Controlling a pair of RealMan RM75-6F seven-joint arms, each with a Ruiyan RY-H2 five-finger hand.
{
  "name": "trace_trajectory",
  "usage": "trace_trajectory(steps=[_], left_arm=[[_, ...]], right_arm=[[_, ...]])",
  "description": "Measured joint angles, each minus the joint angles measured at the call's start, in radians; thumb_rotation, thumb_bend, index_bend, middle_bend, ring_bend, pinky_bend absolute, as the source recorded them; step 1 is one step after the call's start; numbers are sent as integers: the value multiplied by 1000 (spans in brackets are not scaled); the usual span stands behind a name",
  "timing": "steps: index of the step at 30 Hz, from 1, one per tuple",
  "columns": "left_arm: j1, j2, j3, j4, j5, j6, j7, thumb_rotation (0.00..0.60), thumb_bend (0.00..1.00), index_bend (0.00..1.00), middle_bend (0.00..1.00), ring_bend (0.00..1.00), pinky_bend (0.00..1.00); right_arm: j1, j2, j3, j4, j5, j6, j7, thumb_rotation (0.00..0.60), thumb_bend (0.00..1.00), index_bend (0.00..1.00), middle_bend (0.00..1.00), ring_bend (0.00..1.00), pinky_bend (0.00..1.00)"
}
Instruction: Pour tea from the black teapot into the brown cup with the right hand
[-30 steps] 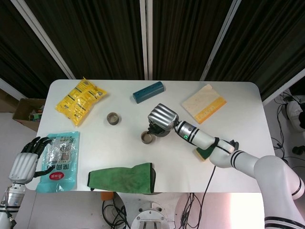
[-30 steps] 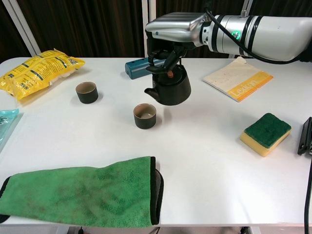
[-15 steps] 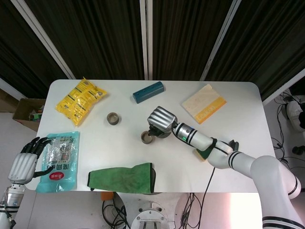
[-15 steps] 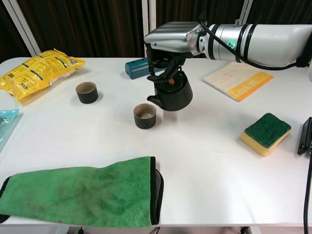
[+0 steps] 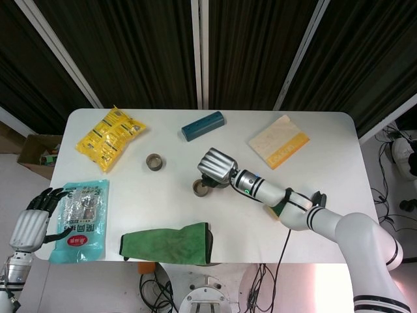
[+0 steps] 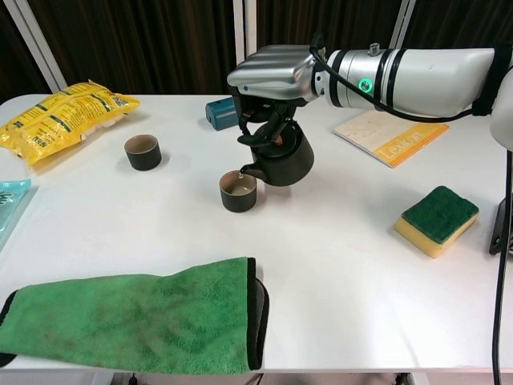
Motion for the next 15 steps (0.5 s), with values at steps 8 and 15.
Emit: trace_trajectory(steps=[8, 15], left_arm=[[4, -3, 0, 12, -2, 3, -13, 600, 87, 174, 126, 94, 205], [5, -4, 0, 20, -1, 5, -22, 600, 87, 173, 126, 94, 206]], right_arm=[[10, -4, 7, -4, 8, -9, -40, 493, 463, 1000, 1000, 940, 792], [20, -3, 4, -13, 10, -27, -72, 518, 464, 1000, 1000, 941, 793]])
